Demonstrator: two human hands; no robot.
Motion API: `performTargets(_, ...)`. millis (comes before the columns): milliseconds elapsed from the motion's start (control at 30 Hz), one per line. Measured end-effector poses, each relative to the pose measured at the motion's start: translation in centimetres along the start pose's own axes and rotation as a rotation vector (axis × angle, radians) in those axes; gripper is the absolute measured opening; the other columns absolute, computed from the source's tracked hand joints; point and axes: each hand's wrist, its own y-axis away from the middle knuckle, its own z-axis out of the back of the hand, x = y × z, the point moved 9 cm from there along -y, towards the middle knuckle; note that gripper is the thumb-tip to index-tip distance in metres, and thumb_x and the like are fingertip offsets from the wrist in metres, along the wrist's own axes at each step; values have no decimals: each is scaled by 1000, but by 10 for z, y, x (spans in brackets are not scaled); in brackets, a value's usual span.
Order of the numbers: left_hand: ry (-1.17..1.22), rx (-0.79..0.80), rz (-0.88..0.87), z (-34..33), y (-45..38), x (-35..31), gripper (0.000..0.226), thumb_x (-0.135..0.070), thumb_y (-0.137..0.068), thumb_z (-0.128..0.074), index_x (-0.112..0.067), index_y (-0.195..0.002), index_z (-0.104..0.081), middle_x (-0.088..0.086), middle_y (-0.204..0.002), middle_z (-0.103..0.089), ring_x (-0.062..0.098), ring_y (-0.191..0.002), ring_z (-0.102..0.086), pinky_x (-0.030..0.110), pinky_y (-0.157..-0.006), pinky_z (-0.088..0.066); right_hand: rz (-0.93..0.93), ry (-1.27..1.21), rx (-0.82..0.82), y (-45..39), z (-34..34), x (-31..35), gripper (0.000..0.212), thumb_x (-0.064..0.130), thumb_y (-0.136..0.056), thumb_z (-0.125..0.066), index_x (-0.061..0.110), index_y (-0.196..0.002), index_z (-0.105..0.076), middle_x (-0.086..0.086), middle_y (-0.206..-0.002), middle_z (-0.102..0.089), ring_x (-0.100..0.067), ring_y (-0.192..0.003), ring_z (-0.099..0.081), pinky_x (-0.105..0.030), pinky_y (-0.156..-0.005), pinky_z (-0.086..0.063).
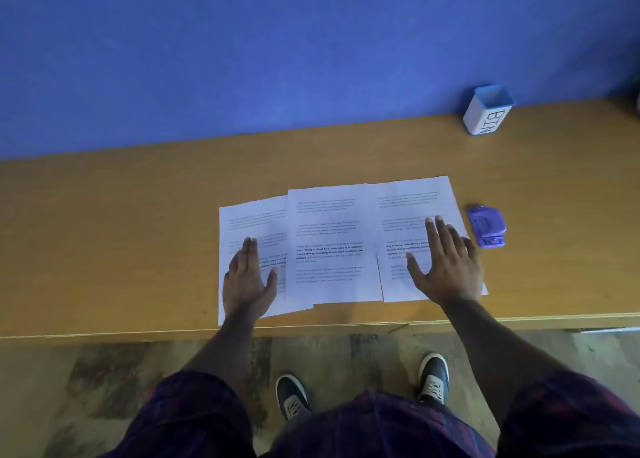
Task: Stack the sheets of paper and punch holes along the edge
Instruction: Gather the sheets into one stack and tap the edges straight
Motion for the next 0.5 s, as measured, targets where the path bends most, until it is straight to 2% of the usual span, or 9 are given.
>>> performTargets(100,57,61,86,-11,3,7,81,-47,-100,-52,-19,-164,-12,3,-172,-19,31,-151,-32,51,-115,-42,-57,3,78,-1,-9,-5,85,64,-90,-40,12,-157,-28,-14,-156,-44,-34,-136,-51,-48,-109,-36)
performTargets(167,57,102,95,-21,7,7,71,-38,-103,-53,-18,-162,-19,5,-168,-28,32,-147,-39,50,-110,-45,-79,46,141,1,-18,-7,88,68,-88,-40,13,-156,-29,-14,-158,-41,-34,-136,-50,-48,-109,-38)
performTargets(300,66,38,96,-14,6,7,47,-24,-104,-55,-15,-148,-44,8,-145,-53,28,-126,-56,45,-91,-57,-128,131,331,7,-36,-9,90,79,-85,-39,21,-153,-35,-8,-160,-38,-32,-136,-49,-49,-101,-44)
performTargets(367,61,13,106,-11,4,9,41,-24,-101,-60,-12,-140,-53,12,-140,-57,30,-123,-58,43,-90,-56,-138,137,385,10,-40,-9,90,83,-82,-38,24,-150,-38,-6,-159,-40,-32,-136,-48,-49,-98,-45)
performTargets(433,25,31,187,-13,3,16,56,-35,-96,-68,-12,-144,-49,16,-149,-49,34,-133,-51,46,-102,-50,-152,154,392,10,-39,-11,90,86,-80,-37,26,-148,-40,-4,-158,-42,-31,-135,-48,-48,-97,-44)
performTargets(500,75,54,376,-15,5,28,81,-51,-89,-73,-15,-151,-37,17,-157,-37,38,-142,-41,53,-112,-40,-160,171,393,6,-35,-11,91,88,-78,-38,28,-146,-43,-2,-155,-45,-31,-132,-50,-46,-95,-44)
